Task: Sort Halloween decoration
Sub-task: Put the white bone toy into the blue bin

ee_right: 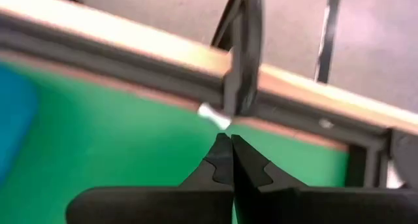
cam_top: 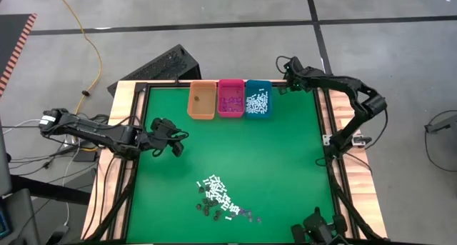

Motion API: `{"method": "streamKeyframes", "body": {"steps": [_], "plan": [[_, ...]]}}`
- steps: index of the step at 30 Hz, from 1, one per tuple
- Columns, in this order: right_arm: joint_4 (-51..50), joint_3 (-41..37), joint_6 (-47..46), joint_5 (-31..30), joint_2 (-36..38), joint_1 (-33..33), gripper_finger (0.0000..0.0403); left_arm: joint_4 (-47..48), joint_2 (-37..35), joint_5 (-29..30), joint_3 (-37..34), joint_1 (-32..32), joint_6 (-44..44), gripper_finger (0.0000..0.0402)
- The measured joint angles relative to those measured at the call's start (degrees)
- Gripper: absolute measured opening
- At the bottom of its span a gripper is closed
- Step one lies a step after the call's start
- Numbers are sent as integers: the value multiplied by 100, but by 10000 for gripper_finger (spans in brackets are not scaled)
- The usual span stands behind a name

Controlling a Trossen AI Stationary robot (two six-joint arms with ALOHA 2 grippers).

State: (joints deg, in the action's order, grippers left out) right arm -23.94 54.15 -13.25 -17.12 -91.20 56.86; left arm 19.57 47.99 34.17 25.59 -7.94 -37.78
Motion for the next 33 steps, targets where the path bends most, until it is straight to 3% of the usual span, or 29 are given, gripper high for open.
{"method": "streamKeyframes", "body": {"steps": [13,18,28,33], "plan": [[360,0,74,22,-4,3,15,0,0,-2,1,283,66,144],[480,0,715,19,-8,-230,15,-7,0,42,2,358,173,144],[363,221,1095,-134,-960,-215,15,-20,0,109,2,619,310,144],[164,471,1180,-73,-1071,-307,15,-17,0,103,0,740,330,144]]}}
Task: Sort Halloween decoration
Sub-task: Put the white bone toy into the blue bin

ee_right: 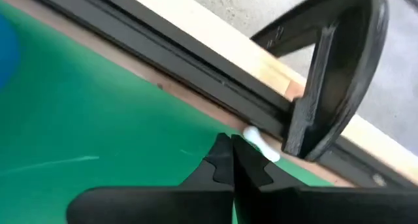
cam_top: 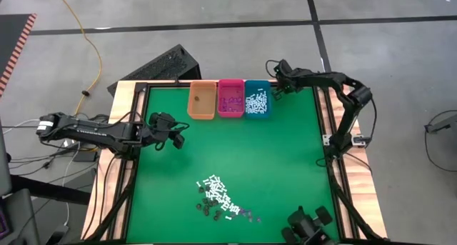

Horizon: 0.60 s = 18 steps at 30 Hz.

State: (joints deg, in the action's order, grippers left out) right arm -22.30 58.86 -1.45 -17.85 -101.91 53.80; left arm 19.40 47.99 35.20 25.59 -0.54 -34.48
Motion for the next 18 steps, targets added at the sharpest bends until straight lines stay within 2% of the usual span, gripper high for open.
{"method": "streamKeyframes", "body": {"steps": [4,9,14,18], "plan": [[2,134,361,-358,61,-183,15,0,0,6,2,22,124,144],[-150,254,437,-335,-124,-108,15,4,1,-6,2,22,129,144],[-351,246,455,-584,-234,46,15,34,0,-30,1,22,129,144],[-469,248,402,-446,-227,175,15,35,0,-28,2,22,129,144]]}}
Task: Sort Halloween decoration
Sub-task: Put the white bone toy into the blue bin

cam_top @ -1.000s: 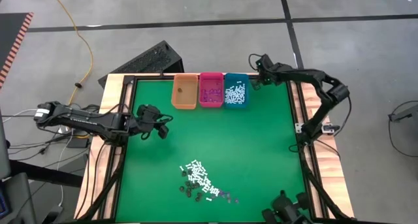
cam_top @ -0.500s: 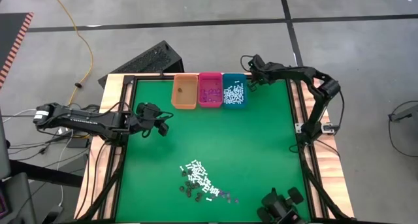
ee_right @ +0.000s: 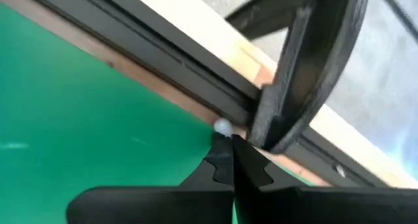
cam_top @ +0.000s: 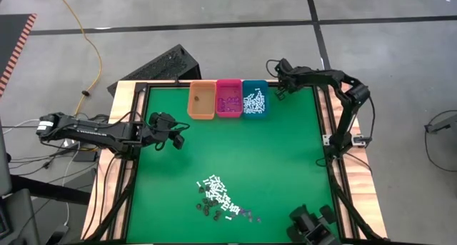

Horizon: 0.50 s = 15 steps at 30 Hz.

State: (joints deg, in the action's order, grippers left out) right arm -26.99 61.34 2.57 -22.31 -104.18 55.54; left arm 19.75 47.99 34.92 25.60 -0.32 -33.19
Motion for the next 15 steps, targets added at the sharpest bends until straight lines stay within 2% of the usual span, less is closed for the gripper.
{"method": "streamKeyframes", "body": {"steps": [8,15], "plan": [[-1192,3,-128,169,144,-262,15,4,0,-2,0,0,0,144],[-1777,-1,-751,389,979,-648,15,7,1,-2,0,0,0,144]]}}
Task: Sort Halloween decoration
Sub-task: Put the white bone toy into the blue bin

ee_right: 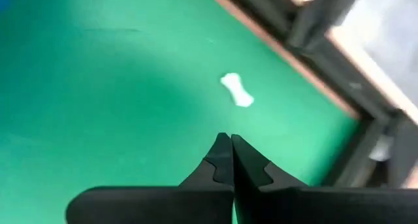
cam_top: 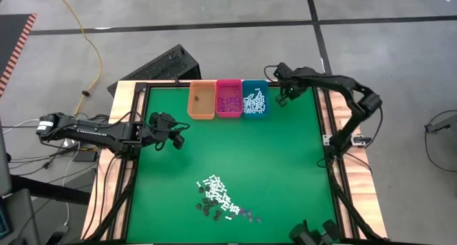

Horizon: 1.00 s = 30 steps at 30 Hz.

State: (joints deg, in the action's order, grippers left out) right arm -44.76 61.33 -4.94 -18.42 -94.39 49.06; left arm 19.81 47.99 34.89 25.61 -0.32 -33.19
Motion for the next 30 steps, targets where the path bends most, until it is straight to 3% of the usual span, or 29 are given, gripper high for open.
{"method": "streamKeyframes", "body": {"steps": [4,7,10,15,18,22,30], "plan": [[428,-2,201,-245,346,-65,15,-2,1,0,0,0,104,144],[555,3,512,358,405,162,28,-5,1,0,-2,0,69,144],[439,-4,1077,1159,355,353,78,-1,1,-26,0,-2,101,144],[384,-4,1607,1252,262,551,179,-26,1,-146,-2,-2,256,144],[276,-1,1831,1456,122,646,216,-24,1,-149,0,0,256,144],[1,-29,2269,1823,-103,639,221,3,1,-148,0,0,256,144],[-31,-71,2626,1848,-255,587,196,0,1,-114,-2,-1,254,144]]}}
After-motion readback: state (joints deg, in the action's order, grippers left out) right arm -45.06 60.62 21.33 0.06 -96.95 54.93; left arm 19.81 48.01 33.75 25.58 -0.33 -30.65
